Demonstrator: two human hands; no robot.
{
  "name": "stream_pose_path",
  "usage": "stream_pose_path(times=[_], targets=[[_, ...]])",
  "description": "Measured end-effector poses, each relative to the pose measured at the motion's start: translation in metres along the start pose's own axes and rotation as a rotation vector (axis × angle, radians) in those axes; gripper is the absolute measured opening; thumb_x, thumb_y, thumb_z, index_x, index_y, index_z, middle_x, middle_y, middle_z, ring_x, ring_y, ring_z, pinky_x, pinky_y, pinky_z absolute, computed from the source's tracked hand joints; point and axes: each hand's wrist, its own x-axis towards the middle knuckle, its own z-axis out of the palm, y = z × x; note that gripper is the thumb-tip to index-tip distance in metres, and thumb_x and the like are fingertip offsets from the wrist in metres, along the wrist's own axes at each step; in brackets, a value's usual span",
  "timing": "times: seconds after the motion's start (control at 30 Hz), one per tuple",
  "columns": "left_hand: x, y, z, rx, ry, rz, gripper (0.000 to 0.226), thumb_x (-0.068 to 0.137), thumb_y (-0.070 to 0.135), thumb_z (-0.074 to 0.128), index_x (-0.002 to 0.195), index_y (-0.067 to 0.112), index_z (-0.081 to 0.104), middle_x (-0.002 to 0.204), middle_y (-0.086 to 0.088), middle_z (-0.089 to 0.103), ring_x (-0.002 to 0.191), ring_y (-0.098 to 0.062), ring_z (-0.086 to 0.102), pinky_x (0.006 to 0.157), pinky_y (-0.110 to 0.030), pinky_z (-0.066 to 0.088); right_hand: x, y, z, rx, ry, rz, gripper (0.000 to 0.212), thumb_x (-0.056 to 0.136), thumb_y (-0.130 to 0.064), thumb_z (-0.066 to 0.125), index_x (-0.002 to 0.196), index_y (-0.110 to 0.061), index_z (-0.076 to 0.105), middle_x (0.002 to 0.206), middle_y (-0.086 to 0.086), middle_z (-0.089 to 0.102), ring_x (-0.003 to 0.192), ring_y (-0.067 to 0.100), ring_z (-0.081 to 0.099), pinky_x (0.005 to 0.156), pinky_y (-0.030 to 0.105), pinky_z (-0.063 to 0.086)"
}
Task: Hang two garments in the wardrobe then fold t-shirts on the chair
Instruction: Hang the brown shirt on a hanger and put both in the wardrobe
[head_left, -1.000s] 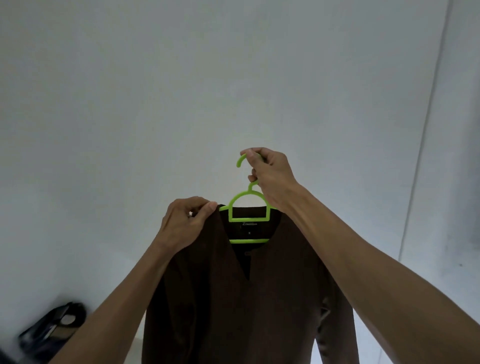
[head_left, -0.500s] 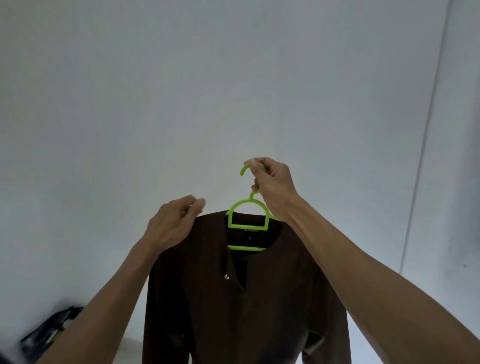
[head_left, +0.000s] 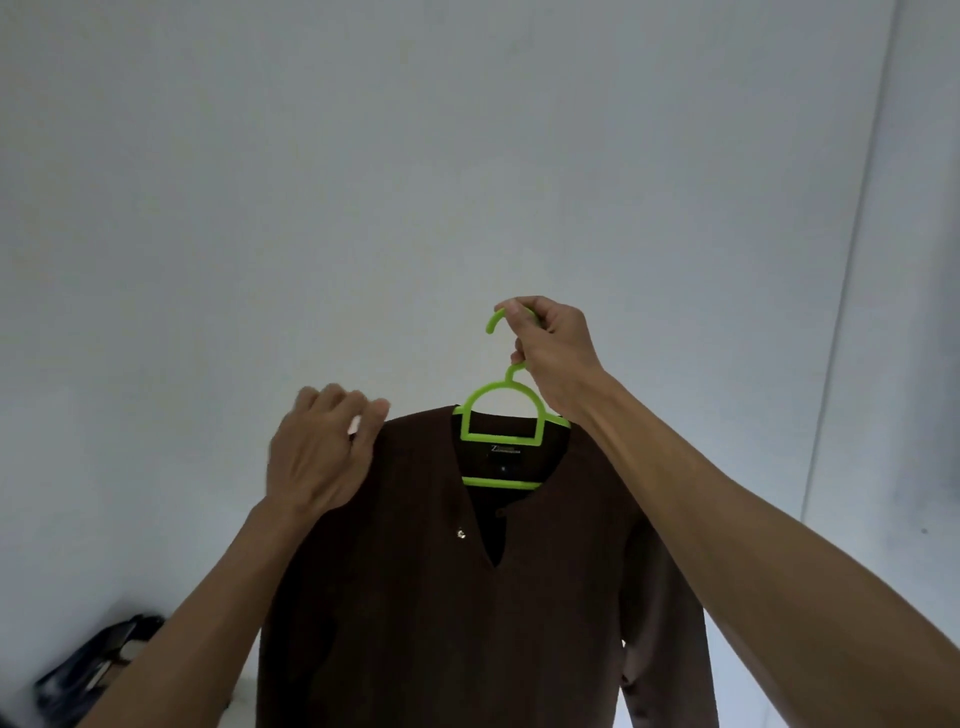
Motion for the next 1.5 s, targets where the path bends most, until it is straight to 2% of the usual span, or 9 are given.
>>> stream_pose_path(times=[0.07,0.13,0.2,0.33,0.47,0.63,0.83,1.07,1.5], targets=[[0.007,0.019,0.003,-0.09,-0.157,0.109,0.049,0.101,0.058,0.025,0.08,0.027,0.055,0.079,0.009,0.059,0.08,-0.02,0.055,0.072,-0.04,0.045,0.001,-0.004,0.008,0.024,-0.026,0.014,0.017,0.103,-0.022,0.057,0.099,-0.017,0.073,0.073,0.006,0.041,0.066,0.015,0.044,0.067,0.029,0.05],[0.014,0.026,0.011,-0.236,-0.288,0.037,0.044,0.101,0.057,0.035,0.073,0.026,0.049,0.068,0.009,0.056,0.072,-0.018,0.056,0.065,-0.036,0.044,0.001,-0.009,0.006,0.057,-0.067,0.022,0.018,0.103,-0.021,0.056,0.102,-0.015,0.073,0.073,0.005,0.043,0.066,0.013,0.045,0.069,0.029,0.052],[0.015,0.021,0.015,-0.329,-0.272,-0.016,0.039,0.1,0.053,0.045,0.074,0.025,0.053,0.064,0.01,0.056,0.069,-0.015,0.057,0.065,-0.036,0.045,0.002,-0.013,-0.005,0.073,-0.148,0.037,0.02,0.104,-0.023,0.053,0.113,-0.015,0.07,0.079,0.002,0.054,0.07,0.013,0.053,0.075,0.034,0.057],[0.019,0.003,0.007,-0.394,-0.246,-0.077,0.039,0.099,0.048,0.052,0.075,0.019,0.061,0.062,0.004,0.059,0.065,-0.018,0.059,0.064,-0.038,0.048,0.0,0.008,-0.055,-0.486,-0.297,0.035,0.038,0.104,-0.037,0.051,0.141,-0.029,0.052,0.121,-0.002,0.062,0.111,0.017,0.061,0.096,0.034,0.05],[0.022,-0.012,-0.002,-0.463,-0.232,-0.128,0.037,0.099,0.04,0.056,0.073,0.016,0.064,0.061,-0.002,0.059,0.06,-0.019,0.056,0.06,-0.032,0.042,-0.026,0.053,-0.094,-0.836,-0.499,0.105,0.023,0.104,-0.04,0.049,0.114,-0.028,0.065,0.106,-0.008,0.067,0.1,0.013,0.062,0.089,0.032,0.048],[0.024,-0.012,-0.004,-0.487,-0.252,-0.134,0.036,0.1,0.04,0.055,0.077,0.013,0.066,0.07,-0.012,0.063,0.063,-0.025,0.059,0.061,-0.032,0.044,-0.031,0.059,-0.095,-0.804,-0.394,-0.01,0.017,0.102,-0.033,0.056,0.103,-0.023,0.069,0.093,-0.007,0.068,0.086,0.008,0.062,0.07,0.022,0.043],[0.026,-0.003,-0.005,-0.507,-0.261,-0.092,0.037,0.1,0.04,0.053,0.078,0.013,0.064,0.069,-0.012,0.061,0.06,-0.016,0.054,0.061,-0.031,0.042,-0.028,0.05,-0.079,-0.812,-0.4,-0.126,0.031,0.103,-0.039,0.053,0.099,-0.012,0.068,0.088,0.005,0.067,0.082,0.019,0.061,0.071,0.029,0.047],[0.034,0.008,0.003,-0.54,-0.322,-0.019,0.037,0.101,0.039,0.052,0.079,0.012,0.065,0.069,-0.01,0.062,0.062,-0.019,0.057,0.063,-0.032,0.044,-0.035,0.049,-0.088,-0.877,-0.323,-0.175,0.032,0.103,-0.041,0.05,0.099,-0.013,0.066,0.085,0.0,0.065,0.08,0.019,0.058,0.073,0.038,0.048],[0.049,0.171,0.101,-0.662,-0.497,0.276,0.02,0.1,0.037,0.055,0.094,0.022,0.066,0.083,0.003,0.066,0.079,-0.015,0.061,0.065,-0.028,0.043,-0.113,0.011,-0.251,-1.086,0.034,0.097,0.026,0.101,-0.045,0.053,0.092,-0.024,0.065,0.078,-0.012,0.061,0.079,0.015,0.058,0.074,0.041,0.051]])
